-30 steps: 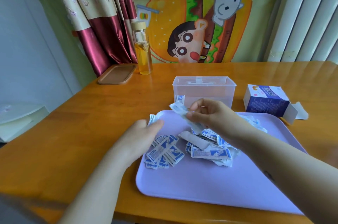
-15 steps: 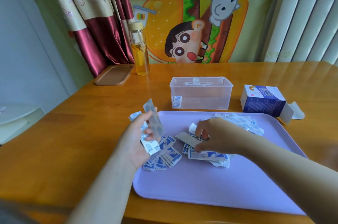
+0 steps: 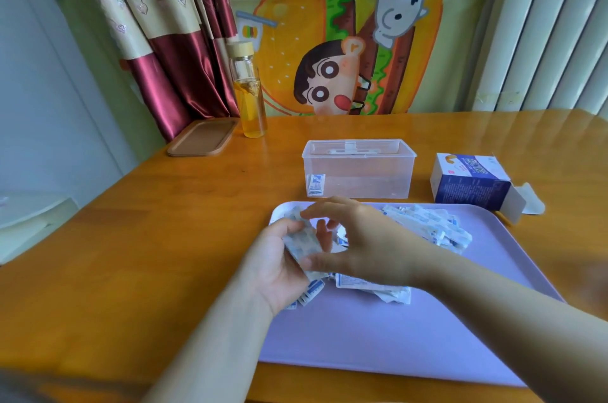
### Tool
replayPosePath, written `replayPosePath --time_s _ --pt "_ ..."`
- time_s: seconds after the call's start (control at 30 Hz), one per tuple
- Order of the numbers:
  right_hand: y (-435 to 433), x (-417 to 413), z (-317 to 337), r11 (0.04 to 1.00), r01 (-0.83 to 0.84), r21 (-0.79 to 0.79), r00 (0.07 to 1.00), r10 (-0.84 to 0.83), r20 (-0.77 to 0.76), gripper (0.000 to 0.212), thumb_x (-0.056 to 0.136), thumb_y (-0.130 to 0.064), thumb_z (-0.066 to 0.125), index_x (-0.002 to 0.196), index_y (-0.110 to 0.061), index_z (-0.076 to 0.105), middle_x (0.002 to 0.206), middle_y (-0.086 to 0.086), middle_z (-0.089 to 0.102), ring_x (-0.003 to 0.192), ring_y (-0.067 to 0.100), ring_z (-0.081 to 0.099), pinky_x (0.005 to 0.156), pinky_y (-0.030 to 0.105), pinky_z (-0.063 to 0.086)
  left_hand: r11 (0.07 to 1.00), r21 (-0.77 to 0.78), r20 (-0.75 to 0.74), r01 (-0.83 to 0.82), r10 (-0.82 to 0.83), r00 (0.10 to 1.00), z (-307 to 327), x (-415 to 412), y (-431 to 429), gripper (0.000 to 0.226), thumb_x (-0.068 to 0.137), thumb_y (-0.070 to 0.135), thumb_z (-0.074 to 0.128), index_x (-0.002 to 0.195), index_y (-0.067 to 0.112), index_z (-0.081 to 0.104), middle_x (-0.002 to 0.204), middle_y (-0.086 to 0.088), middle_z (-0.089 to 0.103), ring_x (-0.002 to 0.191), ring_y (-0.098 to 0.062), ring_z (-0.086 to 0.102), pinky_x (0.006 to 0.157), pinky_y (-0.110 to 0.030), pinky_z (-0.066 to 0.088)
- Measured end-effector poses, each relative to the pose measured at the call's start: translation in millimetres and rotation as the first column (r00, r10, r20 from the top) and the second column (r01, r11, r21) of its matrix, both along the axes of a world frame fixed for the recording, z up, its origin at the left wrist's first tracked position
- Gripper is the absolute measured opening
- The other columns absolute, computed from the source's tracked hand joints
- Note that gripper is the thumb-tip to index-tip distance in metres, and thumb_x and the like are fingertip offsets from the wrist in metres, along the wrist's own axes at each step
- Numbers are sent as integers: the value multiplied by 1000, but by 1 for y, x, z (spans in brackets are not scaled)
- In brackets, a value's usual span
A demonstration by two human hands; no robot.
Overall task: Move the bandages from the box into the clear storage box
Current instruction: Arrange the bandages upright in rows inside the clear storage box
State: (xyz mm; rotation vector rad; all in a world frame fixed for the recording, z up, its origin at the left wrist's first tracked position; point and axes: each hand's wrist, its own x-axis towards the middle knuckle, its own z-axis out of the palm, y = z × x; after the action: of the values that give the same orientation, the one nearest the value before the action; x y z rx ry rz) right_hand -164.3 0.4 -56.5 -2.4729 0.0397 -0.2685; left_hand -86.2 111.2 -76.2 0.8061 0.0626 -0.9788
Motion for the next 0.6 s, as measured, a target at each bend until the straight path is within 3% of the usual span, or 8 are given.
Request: replayPosePath --time_s 0.1,0.2,0.3,0.37,0.47,0.6 --pt "-4 -6 -3 998 -42 -41 999 42 -13 87 64 -47 81 139 -33 37 137 -16 39 126 5 36 103 24 35 1000 6 -49 11 -11 999 -3 2 0 16 91 8 46 94 5 61 73 -8 61 73 -16 58 54 -26 56" --pt "-5 -12 -2 978 -103 -180 993 92 -70 114 59 -52 82 147 -38 10 152 -17 17 138 4 16 110 22 23 997 -4 -30 72 -72 997 -5 2 -2 16 90 4 44 92 5 59 72 -8 57 68 -14 51 57 -26 53" --pt "-7 -14 -4 956 -120 -267 990 96 -103 126 60 -52 81 146 -41 -10 155 -16 3 139 5 10 111 22 21 983 34 59 182 -184 981 -4 -3 -7 17 89 2 41 88 8 58 68 -5 53 64 -13 45 63 -26 48" --pt "-10 -14 -4 959 -117 -260 990 92 -107 129 61 -48 82 145 -42 -15 153 -19 4 134 2 17 106 17 26 973 48 116 226 -230 966 0 -8 -9 21 90 0 40 80 8 57 62 -4 50 58 -12 44 58 -26 49" --pt "-15 -14 -2 963 -115 -244 991 92 -102 126 63 -40 83 145 -43 -12 138 -22 19 97 -9 35 84 9 33 960 72 202 271 -280 938 7 -14 -11 23 91 -2 37 79 6 54 58 -4 48 49 -10 42 48 -22 49" --pt "-21 -13 1 959 -121 -258 992 125 -2 115 64 -38 82 147 -41 2 129 -15 30 94 2 44 83 26 49 949 125 311 290 -315 897 12 -18 -13 24 92 -2 38 78 8 55 63 -3 51 46 -9 39 46 -20 46"
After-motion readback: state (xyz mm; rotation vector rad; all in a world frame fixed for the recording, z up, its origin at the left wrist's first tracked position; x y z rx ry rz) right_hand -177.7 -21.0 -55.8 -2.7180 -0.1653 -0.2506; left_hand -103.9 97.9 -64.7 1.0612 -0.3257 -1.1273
